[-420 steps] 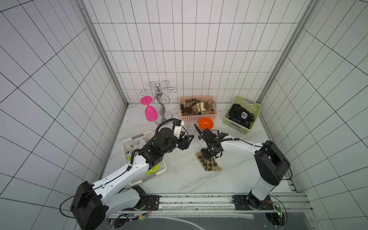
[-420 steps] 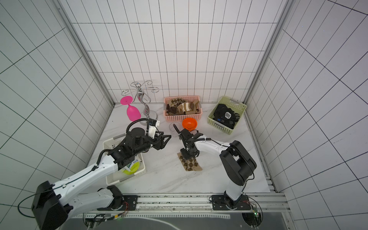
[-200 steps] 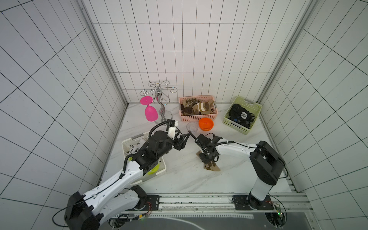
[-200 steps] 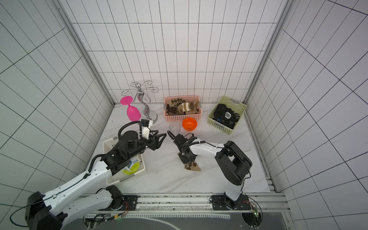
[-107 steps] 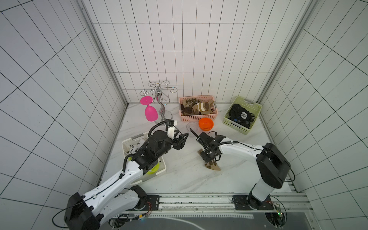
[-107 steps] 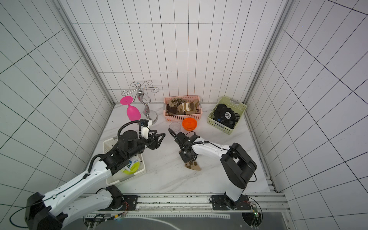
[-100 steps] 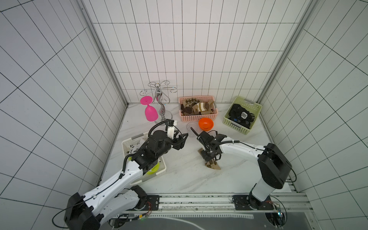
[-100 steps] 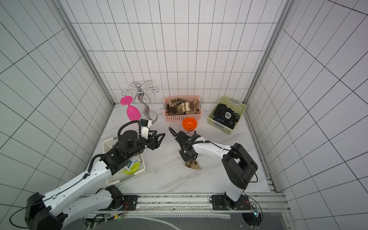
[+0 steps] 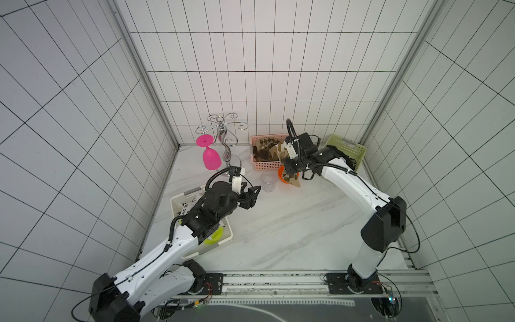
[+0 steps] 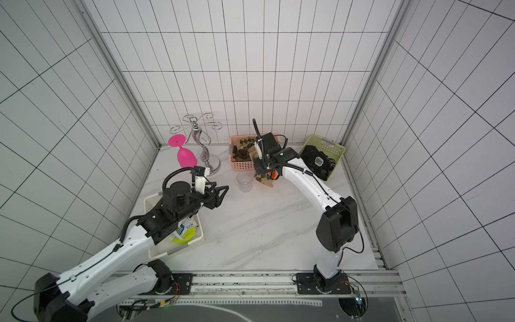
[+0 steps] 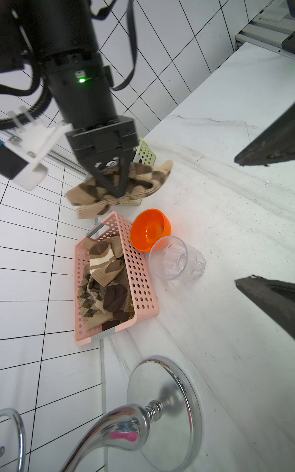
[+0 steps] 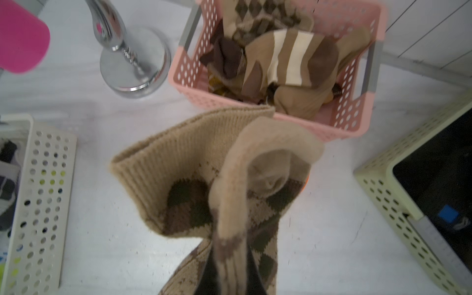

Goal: Sort the socks into the basket by color
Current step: Pick up the sock at the center of the board, then place the sock in the bin.

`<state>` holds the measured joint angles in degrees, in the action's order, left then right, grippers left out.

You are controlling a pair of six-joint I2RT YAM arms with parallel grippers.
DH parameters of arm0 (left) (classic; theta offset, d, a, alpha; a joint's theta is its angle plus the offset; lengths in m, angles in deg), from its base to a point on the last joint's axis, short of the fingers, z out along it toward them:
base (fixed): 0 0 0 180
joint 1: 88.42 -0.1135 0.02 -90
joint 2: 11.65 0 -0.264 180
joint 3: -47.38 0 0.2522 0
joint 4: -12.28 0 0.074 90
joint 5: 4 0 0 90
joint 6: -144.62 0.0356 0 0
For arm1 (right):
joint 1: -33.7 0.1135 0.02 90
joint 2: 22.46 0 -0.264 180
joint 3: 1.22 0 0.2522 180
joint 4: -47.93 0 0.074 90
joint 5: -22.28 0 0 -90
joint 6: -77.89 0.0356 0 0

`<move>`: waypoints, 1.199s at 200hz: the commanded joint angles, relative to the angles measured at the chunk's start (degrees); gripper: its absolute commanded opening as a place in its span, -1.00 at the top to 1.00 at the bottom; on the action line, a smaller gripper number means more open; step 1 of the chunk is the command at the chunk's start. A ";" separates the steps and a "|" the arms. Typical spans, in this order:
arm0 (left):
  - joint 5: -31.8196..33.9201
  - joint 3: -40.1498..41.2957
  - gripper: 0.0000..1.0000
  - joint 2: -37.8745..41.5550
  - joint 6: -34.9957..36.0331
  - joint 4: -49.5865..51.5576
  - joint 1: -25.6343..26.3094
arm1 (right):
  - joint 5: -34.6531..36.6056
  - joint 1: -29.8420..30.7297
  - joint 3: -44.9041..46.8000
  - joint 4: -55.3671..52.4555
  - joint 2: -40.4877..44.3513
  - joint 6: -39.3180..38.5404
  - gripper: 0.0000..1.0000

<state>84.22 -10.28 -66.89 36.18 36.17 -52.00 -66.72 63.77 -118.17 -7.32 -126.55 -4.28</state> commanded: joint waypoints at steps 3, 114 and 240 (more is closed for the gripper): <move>-0.08 -1.80 -0.40 0.40 0.67 0.80 -0.38 | -1.63 -3.31 -13.66 3.77 -7.52 -2.04 1.00; -1.14 -3.48 -0.42 1.01 1.12 4.71 -2.01 | -0.44 -9.70 -30.22 26.09 -31.96 -9.79 1.00; -1.79 -6.29 -0.42 -4.98 -0.03 2.88 -2.08 | -7.94 -12.64 -28.09 28.99 -41.69 -7.85 0.55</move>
<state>82.77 -14.31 -71.63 36.75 40.34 -53.99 -72.25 52.03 -143.11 20.65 -166.02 -12.65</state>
